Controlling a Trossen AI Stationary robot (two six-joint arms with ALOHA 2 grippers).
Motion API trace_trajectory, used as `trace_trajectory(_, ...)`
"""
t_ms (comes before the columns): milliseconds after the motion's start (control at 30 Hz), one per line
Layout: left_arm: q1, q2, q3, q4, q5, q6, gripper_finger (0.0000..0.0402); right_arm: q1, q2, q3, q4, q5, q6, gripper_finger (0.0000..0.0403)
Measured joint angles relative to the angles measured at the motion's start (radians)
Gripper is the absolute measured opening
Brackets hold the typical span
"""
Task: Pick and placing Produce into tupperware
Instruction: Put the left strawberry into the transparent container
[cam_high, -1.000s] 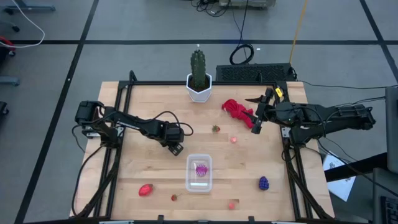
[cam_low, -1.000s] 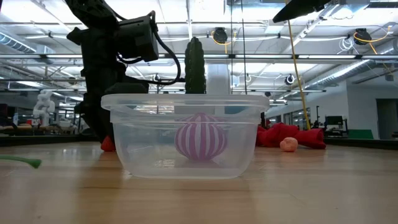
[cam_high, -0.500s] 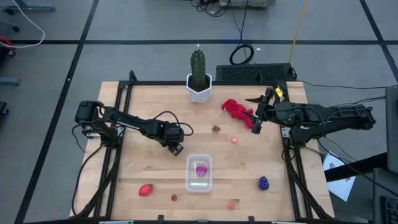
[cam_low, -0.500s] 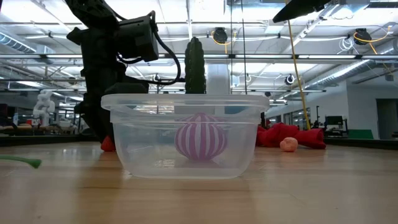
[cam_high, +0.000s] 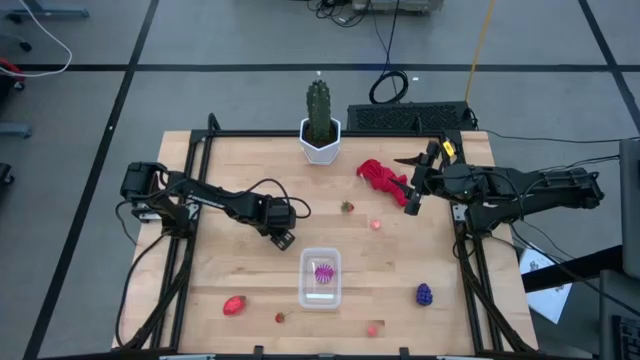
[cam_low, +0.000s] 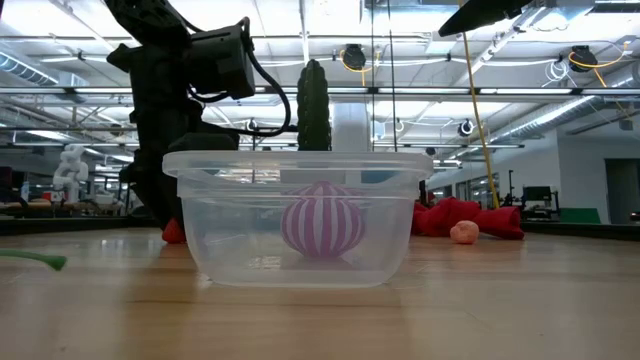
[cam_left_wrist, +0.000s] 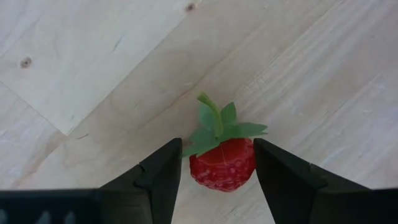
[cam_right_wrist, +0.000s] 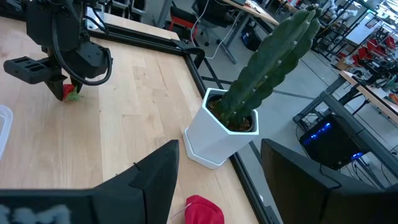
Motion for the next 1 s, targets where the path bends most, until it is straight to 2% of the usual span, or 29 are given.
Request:
trace_trajectory(467,0.0,0.0,0.074,-0.057,-0.001,0.04,0.0202,0.0,0.0,0.0,0.0,0.0,0.0,0.0219)
trace_trajectory(667,-0.014,0.0,0.076,-0.131,-0.015,0.009,0.0202,0.0,0.0,0.0,0.0,0.0,0.0,0.0219)
trace_trajectory(1000,-0.046,0.0,0.076,-0.13,-0.049,0.004,0.0202,0.0,0.0,0.0,0.0,0.0,0.027,0.0219)
